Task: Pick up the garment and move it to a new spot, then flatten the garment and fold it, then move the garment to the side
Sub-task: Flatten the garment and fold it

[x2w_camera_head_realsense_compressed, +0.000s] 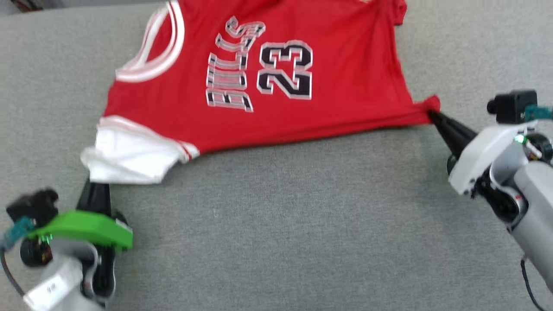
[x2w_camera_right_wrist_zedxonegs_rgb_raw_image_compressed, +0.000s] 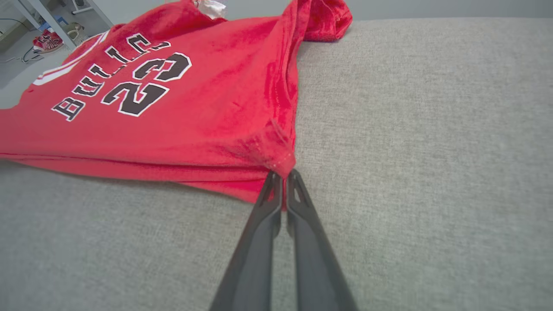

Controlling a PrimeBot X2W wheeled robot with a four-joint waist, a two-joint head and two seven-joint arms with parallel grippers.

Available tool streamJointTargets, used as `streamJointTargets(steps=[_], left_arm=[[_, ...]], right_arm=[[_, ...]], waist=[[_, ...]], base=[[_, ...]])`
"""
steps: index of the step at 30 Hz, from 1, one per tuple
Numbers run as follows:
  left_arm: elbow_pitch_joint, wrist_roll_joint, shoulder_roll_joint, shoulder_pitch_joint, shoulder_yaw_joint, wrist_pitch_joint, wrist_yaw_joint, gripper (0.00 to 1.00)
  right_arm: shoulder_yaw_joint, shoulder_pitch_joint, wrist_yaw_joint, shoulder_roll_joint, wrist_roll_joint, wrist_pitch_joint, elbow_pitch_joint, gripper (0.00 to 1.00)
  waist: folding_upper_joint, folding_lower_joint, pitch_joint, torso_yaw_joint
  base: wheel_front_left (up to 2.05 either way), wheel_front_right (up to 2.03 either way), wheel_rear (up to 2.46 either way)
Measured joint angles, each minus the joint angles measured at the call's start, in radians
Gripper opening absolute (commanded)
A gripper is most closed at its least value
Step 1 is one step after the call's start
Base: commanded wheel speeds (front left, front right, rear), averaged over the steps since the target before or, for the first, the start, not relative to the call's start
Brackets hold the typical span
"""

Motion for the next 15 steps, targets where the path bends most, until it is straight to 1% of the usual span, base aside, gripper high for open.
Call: streamJointTargets(steps=[6, 10, 15], left_arm=[[-0.161, -0.023, -0.023, 0.258, 0.006, 0.065, 0.051, 0.0], [-0.271, -0.035, -0.04, 0.406, 0.003, 0.11, 0.084, 0.0], [-0.386, -0.046, -0.054, 0.539, -0.007, 0.169, 0.129, 0.0]], right_arm=[[-0.028, 0.203, 0.0, -0.034, 0.021, -0.008, -0.06, 0.0], [-0.086, 0.349, 0.0, -0.046, 0.041, -0.014, -0.106, 0.0], [-0.177, 0.542, 0.001, -0.055, 0.036, -0.017, -0.168, 0.0]], waist=[[0.0, 0.0, -0.107, 0.004], [0.0, -0.0001, -0.176, 0.01], [0.0, -0.0001, -0.249, 0.024]], base=[[0.0, 0.0, 0.0], [0.0, 0.0, 0.0], [0.0, 0.0, 0.0]])
